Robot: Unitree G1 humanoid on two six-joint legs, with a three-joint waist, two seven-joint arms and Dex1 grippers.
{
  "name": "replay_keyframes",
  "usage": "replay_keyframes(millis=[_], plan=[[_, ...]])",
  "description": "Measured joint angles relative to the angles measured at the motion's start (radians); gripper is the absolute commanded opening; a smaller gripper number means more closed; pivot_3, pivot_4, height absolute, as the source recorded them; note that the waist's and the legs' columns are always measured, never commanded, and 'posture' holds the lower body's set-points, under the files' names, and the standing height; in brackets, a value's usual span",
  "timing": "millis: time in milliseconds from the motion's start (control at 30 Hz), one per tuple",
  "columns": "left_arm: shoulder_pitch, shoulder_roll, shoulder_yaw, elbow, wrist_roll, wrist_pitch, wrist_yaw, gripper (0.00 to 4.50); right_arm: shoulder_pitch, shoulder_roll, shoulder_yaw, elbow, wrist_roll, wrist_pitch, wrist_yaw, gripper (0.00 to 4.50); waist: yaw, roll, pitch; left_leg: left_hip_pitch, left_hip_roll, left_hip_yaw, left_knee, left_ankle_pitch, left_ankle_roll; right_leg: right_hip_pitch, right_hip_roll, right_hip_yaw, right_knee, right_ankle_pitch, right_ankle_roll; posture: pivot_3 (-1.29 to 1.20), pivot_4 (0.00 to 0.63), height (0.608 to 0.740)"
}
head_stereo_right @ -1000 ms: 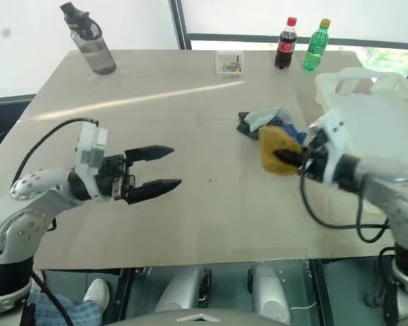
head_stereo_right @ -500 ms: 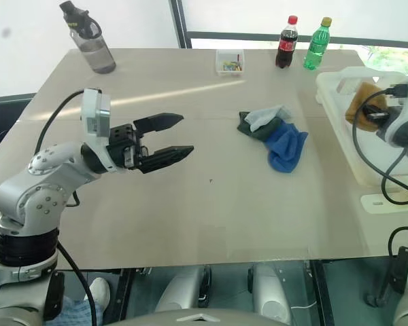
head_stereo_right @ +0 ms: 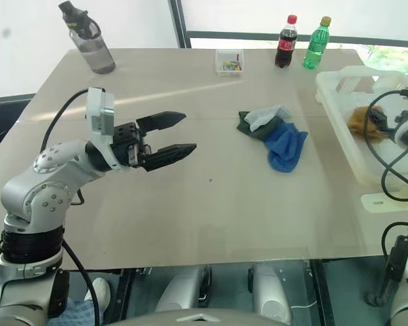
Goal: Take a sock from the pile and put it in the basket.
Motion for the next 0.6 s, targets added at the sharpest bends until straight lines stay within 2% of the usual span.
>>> replay_keyframes(millis=[333, 433, 533, 600], plan=[[0.001, 0.0, -0.008, 0.001, 0.0, 0.003, -0.016, 4.5, -0.001, -0.009, 0.002, -0.013, -0.033, -0.088, 0.019, 4.44, 0.0, 0.0, 0.0, 0.0, 0.0, 0.0, 0.0, 0.0, 0.0, 0.0, 0.0, 0.0, 0.0, 0.0, 0.0, 0.0, 0.15, 0.74], [0.002, 0.003, -0.007, -0.001, -0.001, 0.006, -0.016, 4.5, 0.031, -0.02, 0.012, -0.138, 0.03, -0.101, 0.166, 4.44, -0.003, 0.001, 0.0, 0.0, 0.001, -0.001, 0.0, 0.0, 0.0, 0.0, 0.0, 0.0, 0.001, 0.0, 0.0, 0.0, 0.15, 0.74], [0.032, 0.021, 0.002, -0.002, -0.003, 0.018, -0.015, 4.5, 0.157, -0.041, 0.045, -0.342, 0.135, -0.062, 0.351, 4.44, -0.001, 0.001, 0.0, 0.0, 0.002, -0.002, 0.0, 0.0, 0.0, 0.0, 0.001, -0.002, 0.001, 0.0, 0.0, 0.0, 0.15, 0.74], [0.056, 0.037, 0.008, -0.003, -0.004, 0.035, -0.013, 4.5, 0.245, -0.04, 0.069, -0.432, 0.179, -0.044, 0.421, 4.44, 0.002, 0.001, 0.0, -0.001, 0.001, -0.003, 0.001, 0.0, 0.0, 0.0, 0.0, -0.003, 0.001, 0.0, 0.0, 0.0, 0.15, 0.74]])
